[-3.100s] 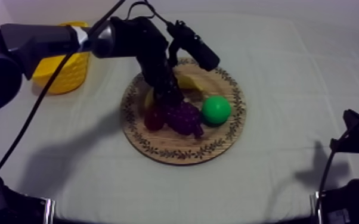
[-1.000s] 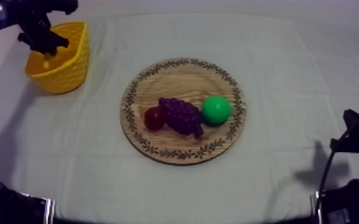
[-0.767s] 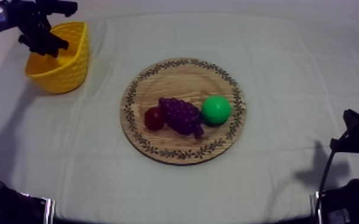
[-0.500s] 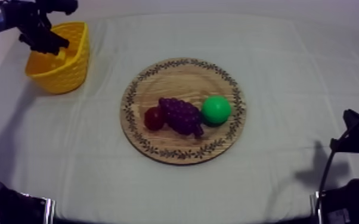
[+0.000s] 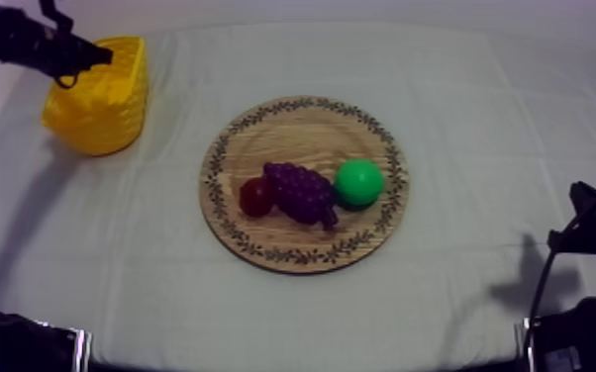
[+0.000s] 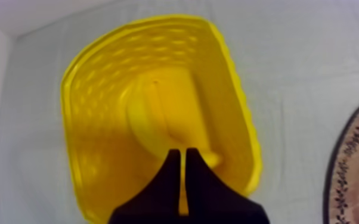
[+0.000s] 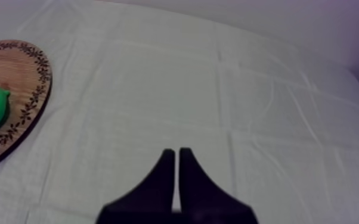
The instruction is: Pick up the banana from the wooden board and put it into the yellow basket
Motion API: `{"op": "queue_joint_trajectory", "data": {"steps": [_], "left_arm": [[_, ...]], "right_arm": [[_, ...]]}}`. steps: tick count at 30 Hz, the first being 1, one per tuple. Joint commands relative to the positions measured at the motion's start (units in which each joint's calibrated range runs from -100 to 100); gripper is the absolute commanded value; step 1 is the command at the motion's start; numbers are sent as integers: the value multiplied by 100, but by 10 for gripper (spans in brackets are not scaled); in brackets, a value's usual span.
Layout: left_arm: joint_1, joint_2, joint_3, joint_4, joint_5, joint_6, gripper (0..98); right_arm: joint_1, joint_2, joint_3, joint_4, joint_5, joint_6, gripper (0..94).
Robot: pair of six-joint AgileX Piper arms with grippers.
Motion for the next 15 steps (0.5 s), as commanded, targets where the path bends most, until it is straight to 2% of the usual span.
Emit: {"op": "queue_joint_trajectory", "data": {"steps": [1,3,5,13,15], "left_arm": [[12,-1312,1147,9,-446,96,2],[37,-1978,1736,18,-646,186,2],[44,-2655,2292,108,-746,202,1],[-64,-5405,4188,821,-776,-200,1],[-97,-5978,4530,943,-654,-261,1]], "right_arm": [[2,-2,-3,-2,0,0,3],[2,-2,-3,-2,0,1,3],[2,-2,-3,-2,0,1,3],[2,-2,-3,-2,0,1,3],[2,-2,-3,-2,0,1,3]]}}
